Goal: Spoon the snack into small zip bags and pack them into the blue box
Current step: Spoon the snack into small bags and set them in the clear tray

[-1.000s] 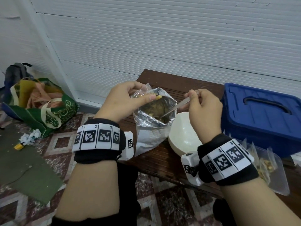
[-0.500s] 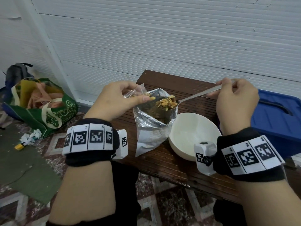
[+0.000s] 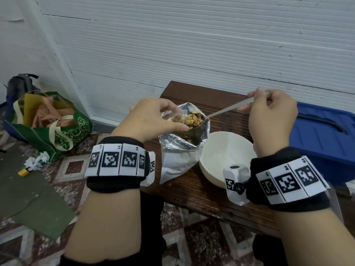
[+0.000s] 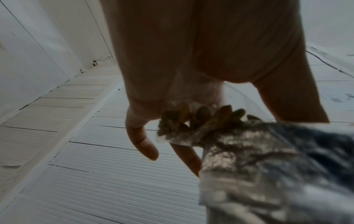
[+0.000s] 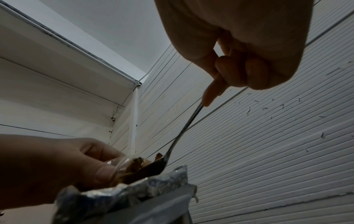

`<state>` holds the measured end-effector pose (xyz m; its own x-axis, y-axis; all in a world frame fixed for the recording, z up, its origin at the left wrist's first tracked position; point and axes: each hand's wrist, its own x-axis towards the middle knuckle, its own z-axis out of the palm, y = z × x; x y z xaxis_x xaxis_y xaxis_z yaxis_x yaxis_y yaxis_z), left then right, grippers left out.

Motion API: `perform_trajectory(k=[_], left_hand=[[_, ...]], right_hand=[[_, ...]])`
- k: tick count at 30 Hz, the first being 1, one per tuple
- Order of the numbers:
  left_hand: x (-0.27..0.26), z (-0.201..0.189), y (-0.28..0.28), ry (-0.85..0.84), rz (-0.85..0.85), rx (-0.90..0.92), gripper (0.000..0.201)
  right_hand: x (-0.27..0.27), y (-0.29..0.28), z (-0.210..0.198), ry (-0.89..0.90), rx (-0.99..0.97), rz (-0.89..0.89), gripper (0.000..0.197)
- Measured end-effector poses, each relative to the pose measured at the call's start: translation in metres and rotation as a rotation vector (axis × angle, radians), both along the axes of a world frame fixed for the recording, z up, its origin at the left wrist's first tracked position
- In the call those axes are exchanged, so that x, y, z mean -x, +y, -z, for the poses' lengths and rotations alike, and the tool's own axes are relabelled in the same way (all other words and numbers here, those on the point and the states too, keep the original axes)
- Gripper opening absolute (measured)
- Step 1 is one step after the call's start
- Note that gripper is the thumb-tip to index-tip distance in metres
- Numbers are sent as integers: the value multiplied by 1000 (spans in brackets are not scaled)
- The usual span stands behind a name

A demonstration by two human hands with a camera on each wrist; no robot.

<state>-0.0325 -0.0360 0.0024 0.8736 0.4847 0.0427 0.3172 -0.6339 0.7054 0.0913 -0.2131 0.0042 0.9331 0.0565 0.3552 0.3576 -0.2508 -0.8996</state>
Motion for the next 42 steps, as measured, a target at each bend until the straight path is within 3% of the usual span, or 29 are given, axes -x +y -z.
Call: perform_trajectory(k=[6, 18, 27, 35, 38, 42], left_hand=[[-5, 0, -4, 88, 39, -38, 65], [-8, 4, -6, 21, 40, -15, 49], [-7, 3, -11, -74, -13, -44, 33], [-12, 9, -9, -181, -72, 95, 47], [-10, 7, -7, -219, -78, 162, 43], [-4, 5, -4, -271, -89, 248, 54]], right_hand=[[1, 5, 2, 28, 10, -19, 24], [-4, 16, -9, 62, 38, -96, 24], [5, 18, -20, -32, 13, -157, 24], [19, 13, -24, -334, -119, -205, 17], [18, 7, -23, -356, -202, -175, 16], [14, 1, -22, -339, -279, -72, 18]])
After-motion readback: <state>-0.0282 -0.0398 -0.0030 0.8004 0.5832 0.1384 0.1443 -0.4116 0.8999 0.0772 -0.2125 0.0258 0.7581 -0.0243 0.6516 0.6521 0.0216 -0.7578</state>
